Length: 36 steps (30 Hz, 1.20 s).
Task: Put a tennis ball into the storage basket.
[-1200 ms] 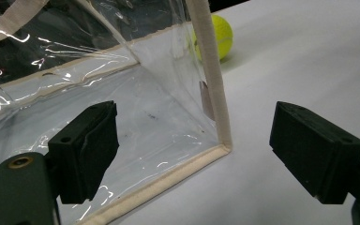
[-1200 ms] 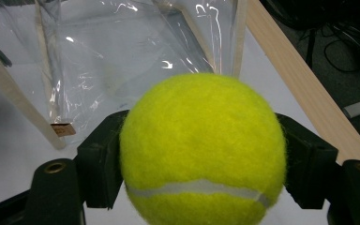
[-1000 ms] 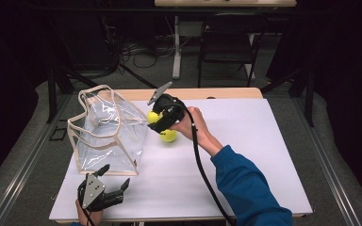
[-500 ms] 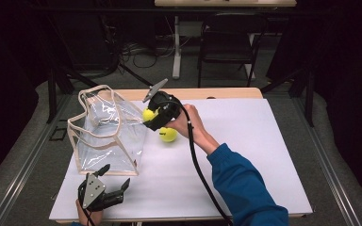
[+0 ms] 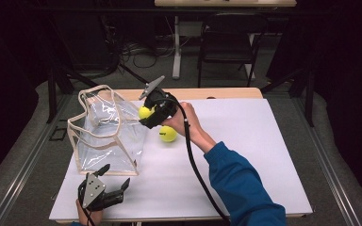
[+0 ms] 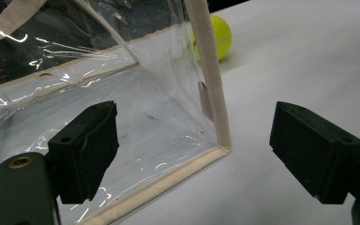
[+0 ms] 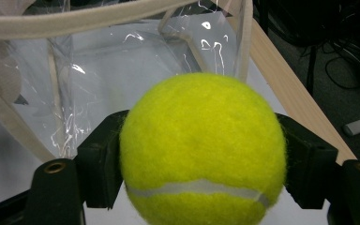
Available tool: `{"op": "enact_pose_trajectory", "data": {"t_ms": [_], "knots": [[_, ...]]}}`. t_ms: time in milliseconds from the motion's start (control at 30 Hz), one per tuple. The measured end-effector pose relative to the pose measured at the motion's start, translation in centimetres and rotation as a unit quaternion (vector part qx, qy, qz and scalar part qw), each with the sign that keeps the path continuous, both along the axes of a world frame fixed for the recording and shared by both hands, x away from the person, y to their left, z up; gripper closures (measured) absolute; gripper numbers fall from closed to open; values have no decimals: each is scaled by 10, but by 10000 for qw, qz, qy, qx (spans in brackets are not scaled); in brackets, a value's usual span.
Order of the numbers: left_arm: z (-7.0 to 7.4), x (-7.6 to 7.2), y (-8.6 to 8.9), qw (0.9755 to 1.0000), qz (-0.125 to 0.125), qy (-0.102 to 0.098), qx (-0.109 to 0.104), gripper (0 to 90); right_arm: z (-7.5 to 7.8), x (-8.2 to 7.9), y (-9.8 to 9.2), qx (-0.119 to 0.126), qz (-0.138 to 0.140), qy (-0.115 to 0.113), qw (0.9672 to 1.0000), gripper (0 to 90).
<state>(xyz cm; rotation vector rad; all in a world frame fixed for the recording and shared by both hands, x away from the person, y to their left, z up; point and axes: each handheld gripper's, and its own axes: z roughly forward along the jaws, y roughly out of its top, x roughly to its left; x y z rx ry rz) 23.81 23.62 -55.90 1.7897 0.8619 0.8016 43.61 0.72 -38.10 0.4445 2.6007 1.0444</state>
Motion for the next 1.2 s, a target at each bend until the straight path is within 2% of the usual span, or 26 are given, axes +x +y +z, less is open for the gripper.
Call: {"op": "enact_pose_trajectory", "data": {"t_ms": [733,1200], "knots": [[1,-1,0,10000,-16,-4,-14,159,12,-5,17,113,95,-91,9998,261],[0,0,1,10000,-19,8,-35,159,23,-7,25,287,179,-206,9992,262]]}}
